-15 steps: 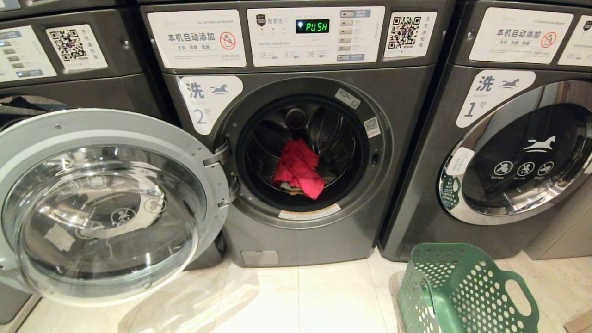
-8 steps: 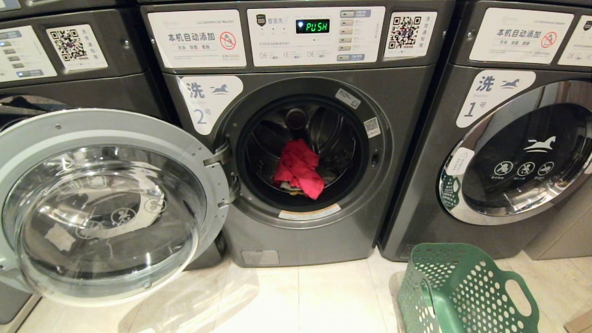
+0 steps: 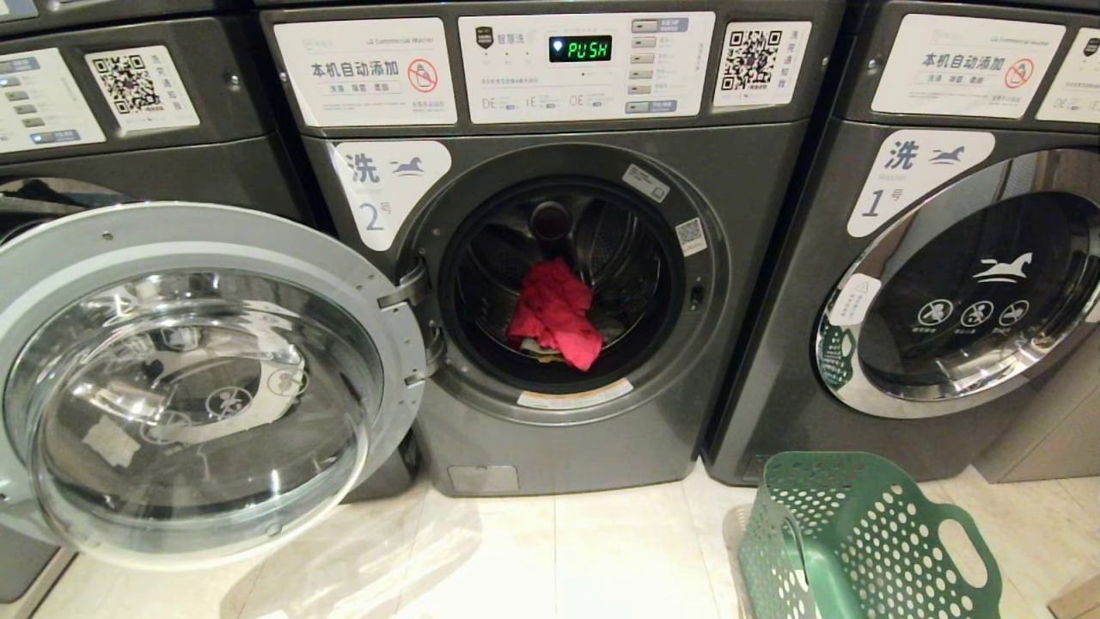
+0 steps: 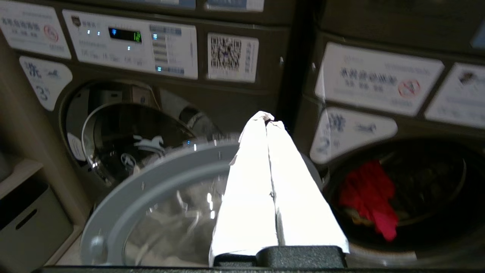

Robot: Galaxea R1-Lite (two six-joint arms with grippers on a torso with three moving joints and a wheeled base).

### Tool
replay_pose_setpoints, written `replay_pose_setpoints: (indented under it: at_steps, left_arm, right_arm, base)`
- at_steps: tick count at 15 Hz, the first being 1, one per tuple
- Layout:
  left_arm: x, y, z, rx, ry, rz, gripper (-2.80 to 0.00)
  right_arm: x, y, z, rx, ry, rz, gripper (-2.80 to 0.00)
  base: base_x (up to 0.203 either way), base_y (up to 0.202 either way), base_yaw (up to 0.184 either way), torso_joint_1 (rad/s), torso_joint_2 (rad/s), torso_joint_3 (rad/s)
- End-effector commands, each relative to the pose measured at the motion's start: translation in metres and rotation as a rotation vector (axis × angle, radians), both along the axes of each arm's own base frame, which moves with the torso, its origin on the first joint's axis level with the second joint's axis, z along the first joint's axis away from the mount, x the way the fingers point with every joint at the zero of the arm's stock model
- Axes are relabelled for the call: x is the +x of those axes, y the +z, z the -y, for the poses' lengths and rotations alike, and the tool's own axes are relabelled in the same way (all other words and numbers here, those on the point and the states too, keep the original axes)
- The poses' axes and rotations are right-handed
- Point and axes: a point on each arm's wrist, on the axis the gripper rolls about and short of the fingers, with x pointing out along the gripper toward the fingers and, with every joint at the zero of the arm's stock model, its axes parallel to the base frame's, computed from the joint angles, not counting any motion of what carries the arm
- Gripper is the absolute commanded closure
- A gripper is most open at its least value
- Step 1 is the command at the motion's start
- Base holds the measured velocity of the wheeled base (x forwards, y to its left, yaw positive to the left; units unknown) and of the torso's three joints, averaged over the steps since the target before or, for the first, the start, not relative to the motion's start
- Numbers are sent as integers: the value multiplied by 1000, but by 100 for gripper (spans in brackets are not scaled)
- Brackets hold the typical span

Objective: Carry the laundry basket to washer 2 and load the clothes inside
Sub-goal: Close the washing machine door with the left hand

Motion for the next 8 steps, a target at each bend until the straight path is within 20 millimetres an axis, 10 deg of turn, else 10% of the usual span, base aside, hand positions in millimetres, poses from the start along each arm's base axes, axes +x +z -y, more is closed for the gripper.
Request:
replay_pose_setpoints:
  at_steps: [1, 5, 8]
  left_arm:
    - [137, -3, -22, -20, 44, -162, 0]
    - [213, -40, -117, -95, 121, -291, 0]
    - [226, -66, -130, -235, 52, -392, 0]
  right_arm:
    - [0, 0, 0, -1, -1, -1, 0]
    - [0, 0, 0, 7, -5, -1, 0]
    - [0, 0, 0, 11, -5, 0, 0]
  base:
    - [0, 0, 0, 0, 0, 0]
    - [0, 0, 0, 0, 0, 0]
    - [0, 0, 0, 0, 0, 0]
